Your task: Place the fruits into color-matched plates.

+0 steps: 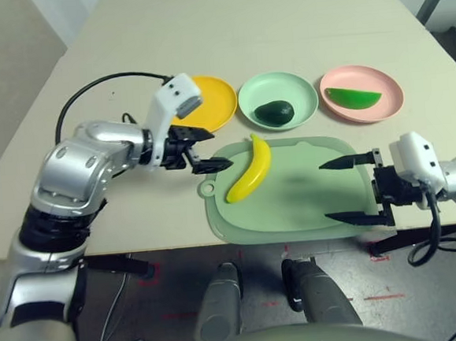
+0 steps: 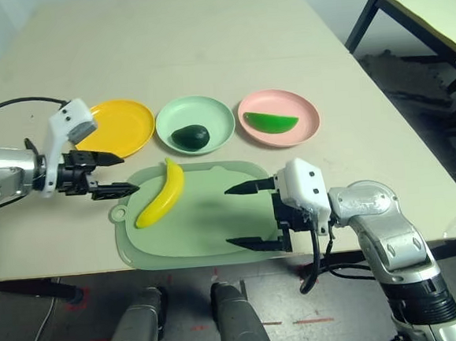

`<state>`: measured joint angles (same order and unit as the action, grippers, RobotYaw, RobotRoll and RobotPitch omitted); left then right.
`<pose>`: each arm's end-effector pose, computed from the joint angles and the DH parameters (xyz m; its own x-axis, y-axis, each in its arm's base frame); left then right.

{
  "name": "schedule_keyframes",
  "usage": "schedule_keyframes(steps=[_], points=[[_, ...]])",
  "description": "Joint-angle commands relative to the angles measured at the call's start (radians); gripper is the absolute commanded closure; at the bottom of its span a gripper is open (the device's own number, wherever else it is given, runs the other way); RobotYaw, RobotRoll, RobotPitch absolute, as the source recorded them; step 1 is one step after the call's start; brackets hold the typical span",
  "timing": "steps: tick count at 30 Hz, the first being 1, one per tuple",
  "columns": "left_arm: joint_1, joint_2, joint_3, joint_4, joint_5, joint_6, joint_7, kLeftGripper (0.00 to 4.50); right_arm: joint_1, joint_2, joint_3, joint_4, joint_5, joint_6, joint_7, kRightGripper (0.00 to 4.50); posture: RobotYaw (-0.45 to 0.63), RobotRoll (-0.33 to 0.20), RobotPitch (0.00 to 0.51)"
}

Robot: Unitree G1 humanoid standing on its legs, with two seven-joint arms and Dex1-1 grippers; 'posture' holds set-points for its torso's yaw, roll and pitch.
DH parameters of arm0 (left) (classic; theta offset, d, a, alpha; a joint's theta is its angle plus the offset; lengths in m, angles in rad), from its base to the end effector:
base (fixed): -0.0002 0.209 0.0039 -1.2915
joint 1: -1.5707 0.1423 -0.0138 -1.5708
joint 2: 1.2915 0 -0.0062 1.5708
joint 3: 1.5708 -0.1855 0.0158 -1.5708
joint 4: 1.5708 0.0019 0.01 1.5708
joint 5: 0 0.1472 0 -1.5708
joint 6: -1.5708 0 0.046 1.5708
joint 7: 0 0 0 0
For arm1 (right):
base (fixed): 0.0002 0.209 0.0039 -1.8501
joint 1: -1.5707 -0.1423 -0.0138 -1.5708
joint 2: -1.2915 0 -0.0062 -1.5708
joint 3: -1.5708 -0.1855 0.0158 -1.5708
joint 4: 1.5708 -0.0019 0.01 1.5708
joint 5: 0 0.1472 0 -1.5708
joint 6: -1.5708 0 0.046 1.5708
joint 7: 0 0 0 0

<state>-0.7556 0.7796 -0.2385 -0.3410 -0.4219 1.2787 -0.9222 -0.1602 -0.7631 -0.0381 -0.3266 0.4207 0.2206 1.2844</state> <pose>0.2658 0.1811 0.2369 0.4029 -0.6563 -0.6379 0.8712 0.4886 0.0477 0.2265 -0.2378 0.1733 0.1941 0.9355 -0.2953 -0.9484 0.1020 -0.3003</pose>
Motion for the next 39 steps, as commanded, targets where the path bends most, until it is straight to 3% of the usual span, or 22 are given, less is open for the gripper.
schedule_keyframes(steps=[1, 8, 15, 24, 27, 30, 37, 39], points=[[-0.058, -0.02, -0.035, -0.007, -0.013, 0.101, 0.048, 0.0, 0.0, 0.0, 0.019, -0.037, 0.013, 0.002, -0.021, 0.02, -0.04, 0.0, 0.202], [-0.137, -0.14, -0.066, 0.048, -0.022, 0.218, 0.152, 0.0, 0.023, -0.007, 0.021, -0.08, 0.024, 0.006, -0.057, 0.02, -0.07, 0.0, 0.207], [-0.147, -0.245, -0.078, 0.029, -0.079, 0.33, 0.205, 0.0, 0.056, -0.02, 0.011, -0.117, 0.031, -0.003, -0.073, 0.02, -0.1, 0.0, 0.213], [-0.104, -0.296, -0.129, 0.05, -0.125, 0.336, 0.282, 0.0, 0.07, -0.023, 0.005, -0.134, 0.043, 0.0, -0.1, 0.02, -0.12, 0.0, 0.209], [-0.102, -0.263, -0.191, 0.044, -0.11, 0.307, 0.297, 0.0, 0.07, -0.026, 0.0, -0.141, 0.049, 0.006, -0.11, 0.02, -0.12, 0.0, 0.205], [-0.095, -0.235, -0.234, 0.047, -0.1, 0.265, 0.299, 0.58, 0.06, -0.028, -0.006, -0.159, 0.069, 0.033, -0.132, 0.0, -0.13, 0.0, 0.2], [-0.095, -0.146, -0.344, 0.055, -0.058, 0.15, 0.27, 2.96, 0.061, -0.036, -0.002, -0.201, 0.085, 0.066, -0.176, 0.0, -0.16, 0.0, 0.181], [-0.103, -0.121, -0.357, 0.057, -0.049, 0.123, 0.253, 3.01, 0.076, -0.039, -0.001, -0.205, 0.08, 0.061, -0.18, 0.0, -0.16, 0.0, 0.181]])
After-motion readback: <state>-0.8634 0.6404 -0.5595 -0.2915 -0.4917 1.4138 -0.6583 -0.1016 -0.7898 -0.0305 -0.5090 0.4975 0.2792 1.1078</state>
